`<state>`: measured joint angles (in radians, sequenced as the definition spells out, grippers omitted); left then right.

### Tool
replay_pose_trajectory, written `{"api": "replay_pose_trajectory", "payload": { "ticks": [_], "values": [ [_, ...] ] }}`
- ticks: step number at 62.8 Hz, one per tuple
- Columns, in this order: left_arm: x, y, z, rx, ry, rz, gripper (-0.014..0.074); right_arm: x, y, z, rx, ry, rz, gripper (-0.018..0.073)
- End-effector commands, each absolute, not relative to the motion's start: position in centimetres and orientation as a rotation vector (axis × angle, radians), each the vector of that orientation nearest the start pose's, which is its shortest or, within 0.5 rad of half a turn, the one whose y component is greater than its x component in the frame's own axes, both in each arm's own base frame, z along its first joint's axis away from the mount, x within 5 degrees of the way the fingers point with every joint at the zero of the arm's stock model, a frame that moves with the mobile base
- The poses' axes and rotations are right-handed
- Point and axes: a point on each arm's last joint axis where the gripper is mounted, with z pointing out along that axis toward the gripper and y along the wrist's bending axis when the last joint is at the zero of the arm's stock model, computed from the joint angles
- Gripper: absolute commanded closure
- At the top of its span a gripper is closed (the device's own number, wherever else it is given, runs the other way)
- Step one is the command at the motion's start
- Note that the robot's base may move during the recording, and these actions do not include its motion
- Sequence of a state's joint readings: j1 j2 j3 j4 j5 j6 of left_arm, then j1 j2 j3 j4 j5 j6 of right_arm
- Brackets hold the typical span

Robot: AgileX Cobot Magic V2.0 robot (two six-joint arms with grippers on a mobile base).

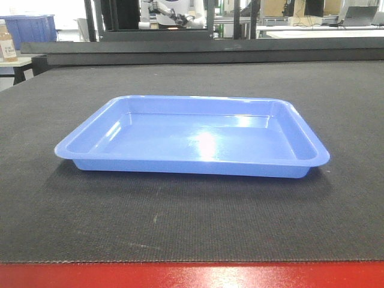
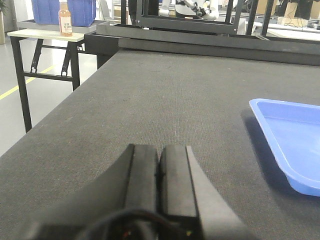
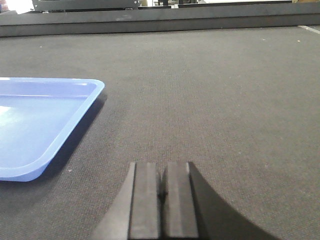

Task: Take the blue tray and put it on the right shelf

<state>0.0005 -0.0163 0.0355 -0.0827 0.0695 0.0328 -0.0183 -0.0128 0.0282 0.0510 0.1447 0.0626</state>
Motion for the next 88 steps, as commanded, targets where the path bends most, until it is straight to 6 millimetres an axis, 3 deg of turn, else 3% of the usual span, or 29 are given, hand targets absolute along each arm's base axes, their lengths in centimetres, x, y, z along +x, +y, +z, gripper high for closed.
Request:
{"api": "replay_pose_trajectory", "payload": {
  "ticks": [1,41,48,60,67,78,83,88],
  "values": [
    [5.7,0.0,19.7,-0.047,1.493,-0.048,0.0645,5.4,-0.1,20.7,0.095,1.517,0.069,0.0505],
    [5.6,0.0,20.2,-0.047,1.471,-0.047,0.0645,5.3,-0.1,21.5,0.092,1.434,0.068,0.0505],
    [5.0,0.0,23.7,-0.026,1.396,-0.03,0.0645,4.7,-0.1,24.2,0.092,1.301,0.074,0.0505],
    [4.4,-0.1,31.6,0.023,1.614,0.003,0.0638,3.1,0.0,31.7,0.083,1.376,0.083,0.0492],
    [6.4,-0.2,35.1,0.015,1.705,-0.027,0.056,3.8,0.1,35.2,0.082,1.408,0.085,0.0338],
    [10.9,-1.0,37.4,0.065,1.822,-0.09,0.0275,7.5,0.2,37.5,0.068,1.509,0.105,-0.0032],
    [13.1,-2.1,37.4,0.149,1.882,-0.131,0.0193,9.3,0.7,37.9,0.036,1.562,0.151,-0.0068],
    [14.9,-3.4,37.6,0.246,1.905,-0.156,0.0197,11.0,1.7,38.8,-0.009,1.607,0.234,-0.0062]
  ]
}}
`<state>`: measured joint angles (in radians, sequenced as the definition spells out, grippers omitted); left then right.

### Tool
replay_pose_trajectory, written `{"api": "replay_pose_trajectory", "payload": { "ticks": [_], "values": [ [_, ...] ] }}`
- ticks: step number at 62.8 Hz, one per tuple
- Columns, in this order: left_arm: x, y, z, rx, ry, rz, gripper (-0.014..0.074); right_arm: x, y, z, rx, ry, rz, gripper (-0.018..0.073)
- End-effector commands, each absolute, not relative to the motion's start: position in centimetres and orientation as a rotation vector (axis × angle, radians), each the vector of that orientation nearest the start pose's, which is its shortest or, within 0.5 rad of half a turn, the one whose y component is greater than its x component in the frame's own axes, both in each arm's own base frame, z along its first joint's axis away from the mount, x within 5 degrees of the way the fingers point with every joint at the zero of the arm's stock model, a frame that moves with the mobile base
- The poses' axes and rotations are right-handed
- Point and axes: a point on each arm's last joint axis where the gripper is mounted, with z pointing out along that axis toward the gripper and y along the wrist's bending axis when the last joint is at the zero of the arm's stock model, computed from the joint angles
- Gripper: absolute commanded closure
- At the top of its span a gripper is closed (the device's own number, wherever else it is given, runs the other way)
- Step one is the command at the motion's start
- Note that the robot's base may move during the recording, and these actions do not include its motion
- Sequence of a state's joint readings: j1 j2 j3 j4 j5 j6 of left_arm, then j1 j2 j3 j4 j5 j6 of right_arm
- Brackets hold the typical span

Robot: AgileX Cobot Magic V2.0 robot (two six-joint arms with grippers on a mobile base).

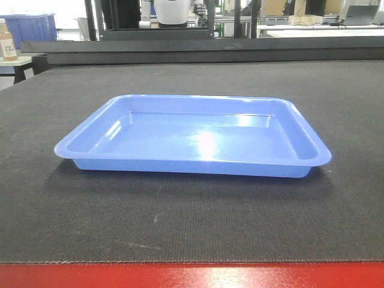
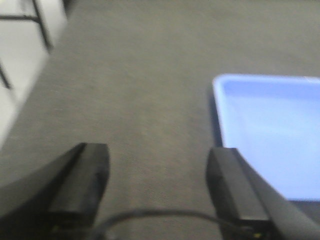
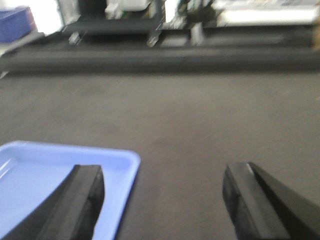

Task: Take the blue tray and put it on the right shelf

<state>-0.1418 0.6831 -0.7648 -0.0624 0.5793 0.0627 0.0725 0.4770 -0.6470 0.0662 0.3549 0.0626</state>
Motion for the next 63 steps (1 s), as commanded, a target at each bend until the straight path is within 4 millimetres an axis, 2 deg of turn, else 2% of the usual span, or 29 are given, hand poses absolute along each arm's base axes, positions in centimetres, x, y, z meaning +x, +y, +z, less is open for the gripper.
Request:
{"api": "replay_pose_trajectory", "payload": {
  "ticks": [1,8,14,25,35,46,55,63],
  "values": [
    [15.4,-3.8,37.6,0.266,1.909,-0.163,0.0197,11.5,1.9,38.8,-0.019,1.626,0.245,-0.0062],
    [17.8,-5.7,38.1,0.332,1.949,-0.218,0.0197,14.2,4.0,39.9,-0.123,1.75,0.321,-0.0062],
    [20.8,-7.0,38.4,0.361,2.042,-0.235,0.0196,17.2,6.0,40.2,-0.201,1.929,0.346,-0.0062],
    [26.2,-8.9,38.1,0.38,2.237,-0.247,0.0196,22.8,7.9,39.8,-0.178,2.192,0.34,-0.0062],
    [30.7,-10.5,36.9,0.354,2.405,-0.267,0.0197,27.4,9.4,37.9,-0.13,2.357,0.331,-0.0062],
    [34.6,-11.7,34.9,0.299,2.529,-0.277,0.0197,31.1,10.2,35.0,-0.045,2.468,0.276,-0.0062],
    [36.8,-12.7,33.0,0.282,2.6,-0.274,0.0197,33.4,10.3,32.3,0.013,2.536,0.173,-0.0062],
    [37.9,-14.0,31.3,0.324,2.631,-0.219,0.0197,34.8,10.7,30.7,0.02,2.573,0.156,-0.0062]
  ]
}}
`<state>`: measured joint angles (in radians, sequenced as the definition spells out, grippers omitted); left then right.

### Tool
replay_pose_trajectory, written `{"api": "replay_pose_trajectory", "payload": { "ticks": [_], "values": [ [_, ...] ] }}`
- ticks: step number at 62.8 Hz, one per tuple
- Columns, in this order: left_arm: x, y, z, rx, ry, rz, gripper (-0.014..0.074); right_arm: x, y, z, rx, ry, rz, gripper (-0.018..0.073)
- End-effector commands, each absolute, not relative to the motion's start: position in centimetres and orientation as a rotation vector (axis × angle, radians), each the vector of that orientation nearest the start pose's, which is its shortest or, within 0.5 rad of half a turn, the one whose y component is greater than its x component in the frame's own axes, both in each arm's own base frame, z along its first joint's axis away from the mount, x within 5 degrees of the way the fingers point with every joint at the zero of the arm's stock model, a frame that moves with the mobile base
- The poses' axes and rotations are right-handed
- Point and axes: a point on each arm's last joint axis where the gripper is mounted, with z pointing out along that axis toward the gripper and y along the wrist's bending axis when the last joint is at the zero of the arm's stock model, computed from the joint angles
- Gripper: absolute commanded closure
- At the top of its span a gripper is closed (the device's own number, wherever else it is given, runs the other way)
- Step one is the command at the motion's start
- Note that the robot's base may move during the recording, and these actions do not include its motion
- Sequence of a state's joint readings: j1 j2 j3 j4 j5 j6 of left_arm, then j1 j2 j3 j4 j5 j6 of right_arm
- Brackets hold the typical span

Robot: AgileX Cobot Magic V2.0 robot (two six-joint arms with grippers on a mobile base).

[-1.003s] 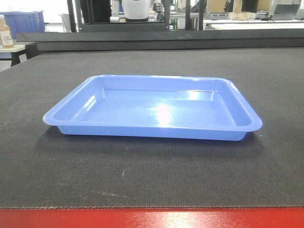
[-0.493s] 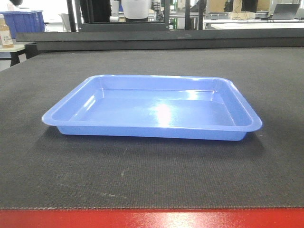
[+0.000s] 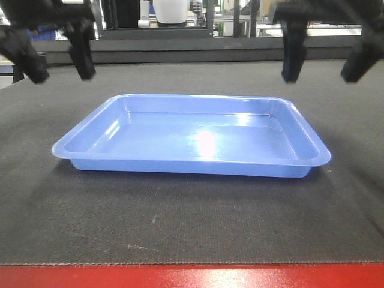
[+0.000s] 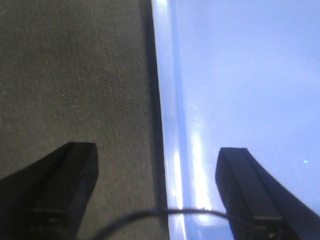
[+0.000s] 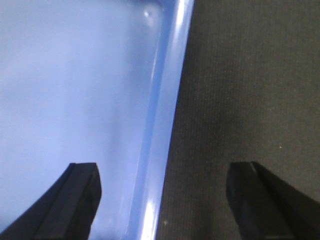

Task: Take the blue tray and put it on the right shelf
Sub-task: 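Lower both grippers onto opposite rims of the light blue tray, then close both grippers on the tray rims and lift it up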

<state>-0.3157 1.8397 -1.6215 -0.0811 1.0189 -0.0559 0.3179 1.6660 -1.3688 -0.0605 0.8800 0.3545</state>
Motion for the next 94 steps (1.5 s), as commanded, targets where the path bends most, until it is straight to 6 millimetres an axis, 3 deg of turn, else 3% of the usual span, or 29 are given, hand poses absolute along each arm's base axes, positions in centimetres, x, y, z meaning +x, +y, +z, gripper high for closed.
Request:
{"api": "replay_pose_trajectory", "payload": {
  "ticks": [1,36,41,46,55,61,64,72,85,94],
  "values": [
    [38.0,-14.1,31.1,0.33,2.635,-0.209,0.0197,35.0,10.8,30.4,0.02,2.58,0.154,-0.0062],
    [40.5,-15.3,25.8,0.262,2.727,-0.143,0.0197,38.1,12.0,24.8,0.023,2.662,0.145,-0.005],
    [40.6,-15.3,25.7,0.261,2.726,-0.144,0.0198,38.2,12.0,24.5,0.022,2.668,0.143,0.0032],
    [40.6,-15.4,25.7,0.261,2.723,-0.145,0.0238,38.3,12.0,24.2,0.023,2.672,0.143,0.018],
    [40.6,-15.4,25.6,0.257,2.725,-0.153,0.0461,38.4,12.1,23.9,0.024,2.68,0.142,0.0508],
    [40.7,-15.5,25.4,0.255,2.733,-0.158,0.065,38.4,12.1,23.9,0.025,2.682,0.142,0.0496],
    [40.7,-15.5,25.2,0.258,2.737,-0.149,0.0631,38.3,12.1,23.8,0.025,2.687,0.14,0.0505],
    [40.3,-15.3,25.8,0.258,2.76,-0.142,0.0638,37.9,11.9,25.6,0.028,2.668,0.147,0.0504],
    [37.2,-13.5,32.7,0.242,2.645,-0.082,0.0638,34.4,10.8,33.2,0.029,2.488,0.214,0.0504],
    [34.1,-12.2,36.8,0.231,2.56,-0.093,0.0638,31.3,10.0,37.0,0.006,2.414,0.219,0.0504]
  ]
}}
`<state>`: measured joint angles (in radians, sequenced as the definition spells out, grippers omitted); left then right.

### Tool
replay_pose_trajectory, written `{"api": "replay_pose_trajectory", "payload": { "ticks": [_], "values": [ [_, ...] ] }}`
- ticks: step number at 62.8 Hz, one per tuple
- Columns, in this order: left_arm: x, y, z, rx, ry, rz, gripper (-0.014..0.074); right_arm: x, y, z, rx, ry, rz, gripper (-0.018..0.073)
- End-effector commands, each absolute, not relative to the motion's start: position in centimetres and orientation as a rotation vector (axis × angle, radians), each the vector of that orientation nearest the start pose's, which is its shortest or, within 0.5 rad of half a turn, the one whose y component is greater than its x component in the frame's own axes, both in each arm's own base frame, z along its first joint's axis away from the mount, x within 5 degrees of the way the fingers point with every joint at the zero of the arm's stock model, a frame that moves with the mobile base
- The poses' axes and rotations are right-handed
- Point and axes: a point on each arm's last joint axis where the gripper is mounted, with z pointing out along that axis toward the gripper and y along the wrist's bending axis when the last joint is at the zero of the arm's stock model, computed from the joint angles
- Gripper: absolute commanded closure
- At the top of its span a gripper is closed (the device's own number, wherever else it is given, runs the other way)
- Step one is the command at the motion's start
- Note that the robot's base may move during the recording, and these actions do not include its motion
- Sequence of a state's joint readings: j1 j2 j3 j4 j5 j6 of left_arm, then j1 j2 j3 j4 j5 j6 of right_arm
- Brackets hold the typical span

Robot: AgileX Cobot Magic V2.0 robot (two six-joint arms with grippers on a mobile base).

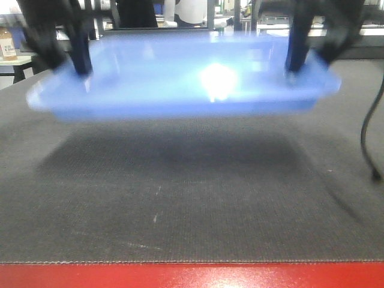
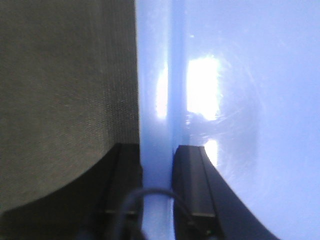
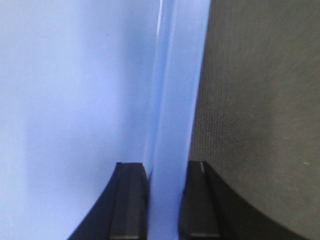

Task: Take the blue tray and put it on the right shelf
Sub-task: 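Close both grippers on the tray rims and lift it up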

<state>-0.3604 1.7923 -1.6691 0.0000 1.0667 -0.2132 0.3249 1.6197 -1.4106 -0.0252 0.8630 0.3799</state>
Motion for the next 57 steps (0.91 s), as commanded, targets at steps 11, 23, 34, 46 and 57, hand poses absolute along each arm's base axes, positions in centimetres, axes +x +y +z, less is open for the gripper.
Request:
{"api": "replay_pose_trajectory", "payload": {
  "ticks": [11,23,34,46,57],
  "values": [
    [30.2,-10.7,38.5,0.216,2.568,-0.099,0.0638,27.8,9.8,39.5,-0.062,2.406,0.159,0.0504],
    [26.4,-10.1,39.3,0.223,2.578,-0.114,0.0638,25.3,10.6,40.7,-0.134,2.411,0.166,0.0504],
    [24.4,-10.4,41.1,0.242,2.529,-0.153,0.0638,24.6,11.7,39.8,-0.195,2.447,0.169,0.0504],
    [24.2,-10.6,40.8,0.243,2.564,-0.146,0.0638,24.5,11.7,39.5,-0.197,2.456,0.169,0.0504],
    [24.3,-10.6,40.7,0.246,2.568,-0.143,0.0638,24.5,11.7,39.5,-0.197,2.463,0.165,0.0504]
  ]
}}
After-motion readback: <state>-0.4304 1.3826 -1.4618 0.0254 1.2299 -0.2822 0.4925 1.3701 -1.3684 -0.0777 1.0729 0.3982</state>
